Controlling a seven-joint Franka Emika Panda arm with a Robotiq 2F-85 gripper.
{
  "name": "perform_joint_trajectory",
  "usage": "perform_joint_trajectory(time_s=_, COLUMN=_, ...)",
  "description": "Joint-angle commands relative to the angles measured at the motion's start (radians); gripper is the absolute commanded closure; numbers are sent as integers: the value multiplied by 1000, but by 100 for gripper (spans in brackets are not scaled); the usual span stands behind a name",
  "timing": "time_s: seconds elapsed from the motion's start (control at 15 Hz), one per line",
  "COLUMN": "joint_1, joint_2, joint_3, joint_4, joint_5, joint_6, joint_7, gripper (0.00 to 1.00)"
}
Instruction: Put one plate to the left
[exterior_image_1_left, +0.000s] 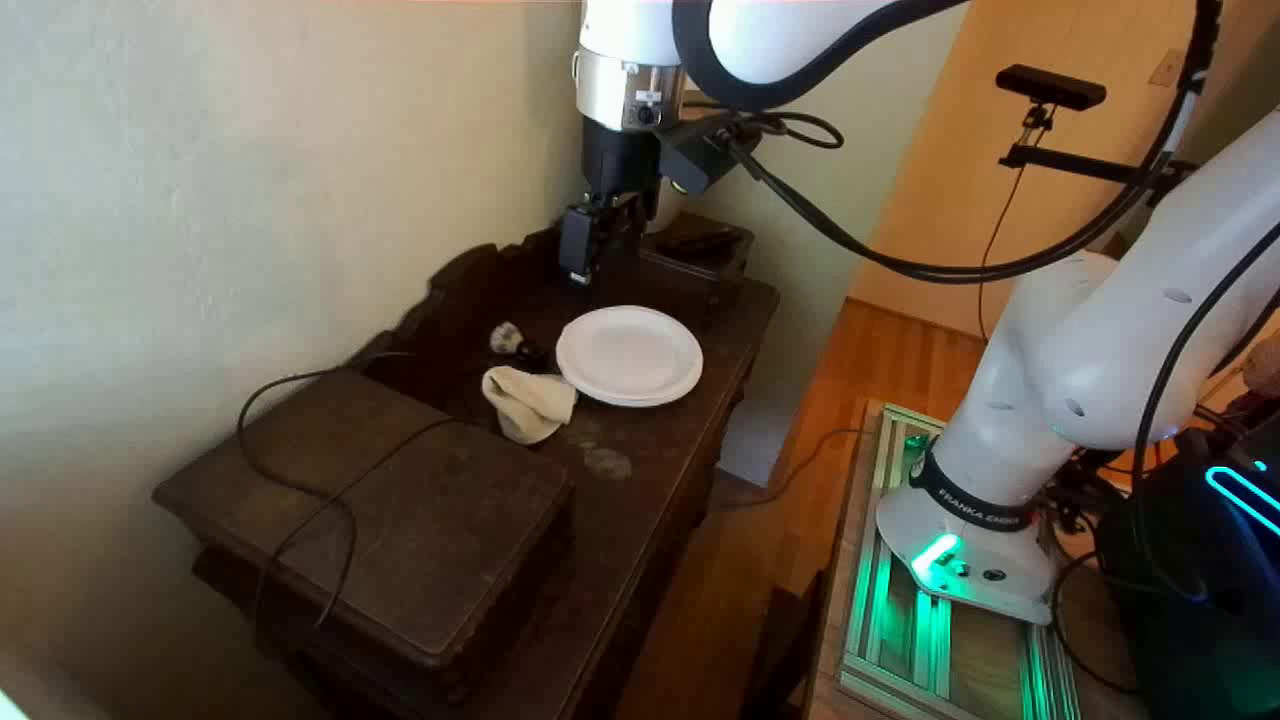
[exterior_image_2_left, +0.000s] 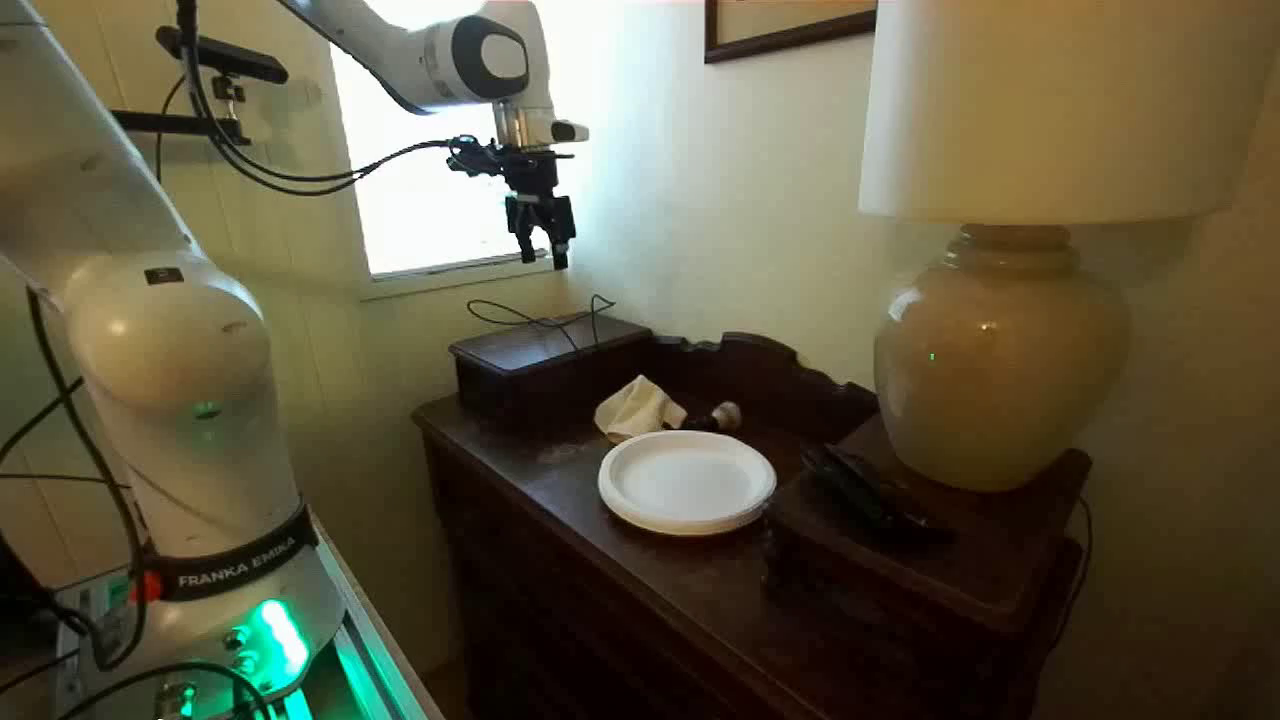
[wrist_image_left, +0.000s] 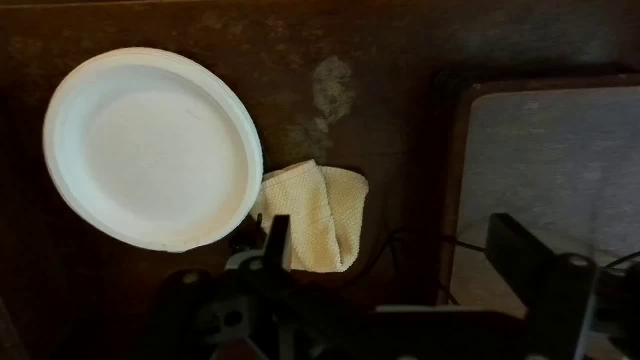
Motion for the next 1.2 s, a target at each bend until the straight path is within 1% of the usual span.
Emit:
perform_joint_trajectory(time_s=0.0, joint_1=20, joint_2=2, joint_3=-18, joint_4=2, joint_5=-7, joint_6=-2, joint_7=5, gripper=0)
perform_joint_trajectory(time_s=0.47, joint_1=20, joint_2=2, joint_3=-18, joint_4=2, joint_5=-7, joint_6=-2, joint_7=5, gripper=0)
perform_joint_trajectory(time_s=0.6, joint_1=17, joint_2=-1, joint_3=-25, joint_4=-21, joint_5=-11, joint_6=29, joint_7=6, gripper=0)
perform_joint_trajectory(time_s=0.73, joint_1=-4, joint_2=-4, joint_3=-23, joint_4=-72, joint_5=-53, joint_6=92, joint_7=41, gripper=0)
perform_joint_trajectory(time_s=0.93, joint_1=-41, joint_2=3, joint_3=-28, joint_4=-167, joint_5=-144, joint_6=221, joint_7=91, gripper=0)
perform_joint_trajectory(time_s=1.13, joint_1=-63, joint_2=40, joint_3=-47, joint_4=-242, joint_5=-191, joint_6=358, joint_7=87, gripper=0)
